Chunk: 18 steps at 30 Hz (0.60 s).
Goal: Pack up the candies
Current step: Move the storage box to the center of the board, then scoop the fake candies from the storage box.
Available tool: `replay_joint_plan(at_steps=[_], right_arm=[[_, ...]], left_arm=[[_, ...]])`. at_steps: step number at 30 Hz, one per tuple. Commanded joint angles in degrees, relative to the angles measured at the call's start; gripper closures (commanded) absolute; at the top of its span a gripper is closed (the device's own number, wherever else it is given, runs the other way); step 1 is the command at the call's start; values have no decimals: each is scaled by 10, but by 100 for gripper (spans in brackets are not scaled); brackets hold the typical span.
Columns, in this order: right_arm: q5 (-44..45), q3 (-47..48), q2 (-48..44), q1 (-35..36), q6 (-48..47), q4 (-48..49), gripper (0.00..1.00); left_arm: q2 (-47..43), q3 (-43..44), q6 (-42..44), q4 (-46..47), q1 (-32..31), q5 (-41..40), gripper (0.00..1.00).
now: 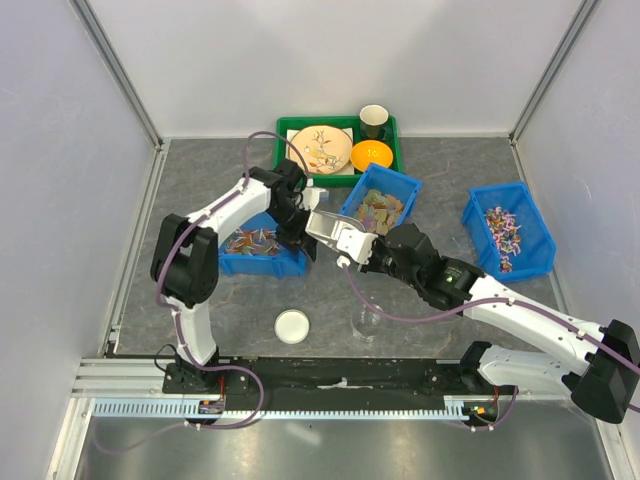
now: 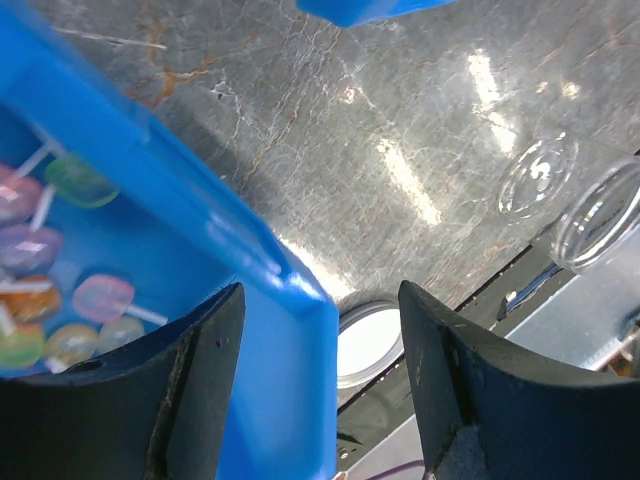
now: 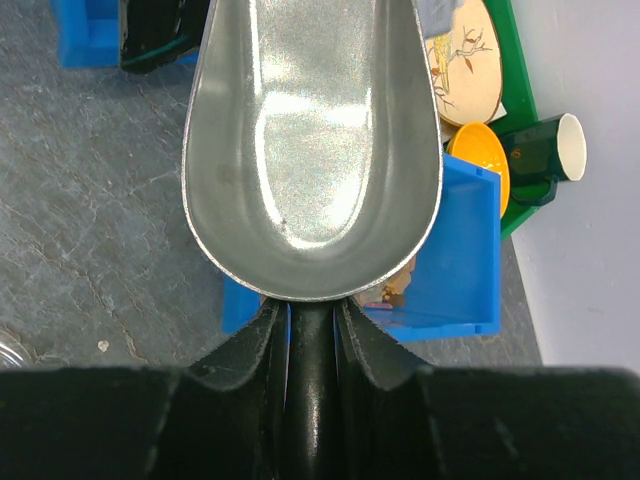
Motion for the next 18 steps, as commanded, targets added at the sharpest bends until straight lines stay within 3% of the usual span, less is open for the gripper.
replay_joint_plan(at_steps=[1, 7, 11, 18], right_arm=[[11, -2, -10, -3, -3, 48, 100], [14, -3, -10, -3, -3, 50, 100], [12, -3, -8, -4, -2, 50, 100], [13, -3, -8, -4, -2, 50, 100]], left_arm=[[-101, 22, 21, 22, 6, -16, 30], [-175, 9, 9, 46, 26, -109, 28], [-194, -20, -18, 64, 89, -208, 27], [-196, -55, -26, 76, 229, -197, 28]])
